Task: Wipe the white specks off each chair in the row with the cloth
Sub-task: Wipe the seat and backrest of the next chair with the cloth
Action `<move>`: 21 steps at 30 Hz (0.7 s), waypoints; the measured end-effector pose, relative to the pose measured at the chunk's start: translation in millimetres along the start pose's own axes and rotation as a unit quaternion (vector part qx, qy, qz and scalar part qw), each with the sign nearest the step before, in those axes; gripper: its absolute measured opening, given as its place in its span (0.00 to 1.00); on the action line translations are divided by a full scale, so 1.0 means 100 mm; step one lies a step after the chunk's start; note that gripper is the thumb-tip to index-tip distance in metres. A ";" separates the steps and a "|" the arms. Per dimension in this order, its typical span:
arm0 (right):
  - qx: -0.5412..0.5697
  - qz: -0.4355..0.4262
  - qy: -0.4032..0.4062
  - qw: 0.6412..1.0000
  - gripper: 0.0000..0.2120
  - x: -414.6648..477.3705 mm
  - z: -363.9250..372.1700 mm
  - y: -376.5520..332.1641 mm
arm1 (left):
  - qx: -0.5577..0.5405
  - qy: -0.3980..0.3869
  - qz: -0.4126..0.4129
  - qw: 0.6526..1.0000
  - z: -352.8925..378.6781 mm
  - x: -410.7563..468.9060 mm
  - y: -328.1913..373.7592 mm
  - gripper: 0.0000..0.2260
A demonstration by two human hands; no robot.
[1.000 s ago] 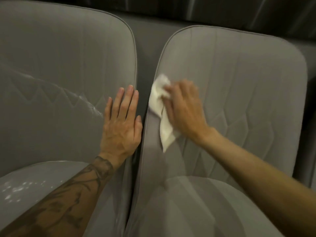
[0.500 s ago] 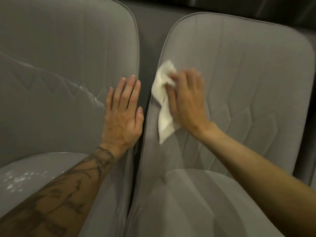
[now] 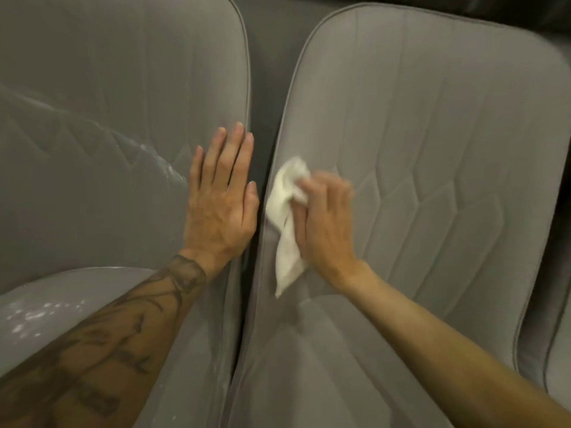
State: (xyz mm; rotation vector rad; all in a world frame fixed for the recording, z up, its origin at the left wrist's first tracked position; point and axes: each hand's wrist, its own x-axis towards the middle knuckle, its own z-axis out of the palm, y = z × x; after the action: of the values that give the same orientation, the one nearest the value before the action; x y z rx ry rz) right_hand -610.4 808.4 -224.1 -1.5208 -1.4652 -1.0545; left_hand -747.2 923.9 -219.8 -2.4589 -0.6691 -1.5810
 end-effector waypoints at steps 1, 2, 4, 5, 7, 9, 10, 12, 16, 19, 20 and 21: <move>-0.004 0.052 0.032 0.998 0.09 0.20 0.02 0.03 | -0.006 0.001 -0.002 1.000 0.00 0.00 0.00 0.30; 0.005 0.084 0.048 0.995 0.08 0.29 0.03 0.01 | -0.009 0.002 -0.002 1.000 0.00 0.01 0.00 0.30; 0.032 0.070 0.040 0.996 0.09 0.02 0.08 -0.09 | -0.006 0.002 0.001 1.000 0.01 0.00 0.00 0.30; 0.050 0.042 0.009 0.998 0.09 -0.28 0.08 -0.17 | -0.003 0.003 0.001 1.000 0.01 0.00 -0.01 0.30; 0.093 -0.013 -0.102 0.990 0.07 -0.94 0.02 -0.26 | -0.002 0.002 -0.001 1.000 0.01 0.00 0.00 0.30; 0.080 -0.069 -0.166 0.980 0.07 -1.22 -0.05 -0.24 | 0.004 0.004 0.001 1.000 0.01 -0.01 0.00 0.30; 0.066 -0.079 -0.165 0.981 0.09 -1.14 -0.06 -0.18 | 0.009 0.006 0.002 1.000 0.01 -0.01 0.00 0.30; 0.040 -0.044 -0.116 0.992 0.10 -0.74 -0.05 -0.07 | 0.017 0.007 0.002 1.000 0.02 -0.01 -0.01 0.30; -0.021 0.136 0.040 0.990 0.08 0.06 0.00 0.20 | 0.008 0.001 -0.004 1.000 0.02 0.00 0.00 0.31; -0.006 0.124 -0.002 0.992 0.09 -0.39 0.03 0.06 | 0.001 -0.002 -0.003 1.000 0.01 0.00 -0.01 0.31; 0.011 0.104 -0.054 0.993 0.10 -0.69 0.00 -0.03 | 0.001 -0.001 -0.003 1.000 0.01 -0.01 -0.01 0.31; 0.026 0.093 -0.117 0.988 0.09 -0.99 -0.05 -0.09 | 0.001 0.000 -0.002 1.000 0.01 -0.01 -0.01 0.31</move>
State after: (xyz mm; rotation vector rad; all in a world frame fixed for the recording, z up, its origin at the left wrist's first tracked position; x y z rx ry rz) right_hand -619.9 767.4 -314.0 -1.7527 -1.4593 -0.7430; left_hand -747.0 924.9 -221.0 -2.4568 -0.6770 -1.5811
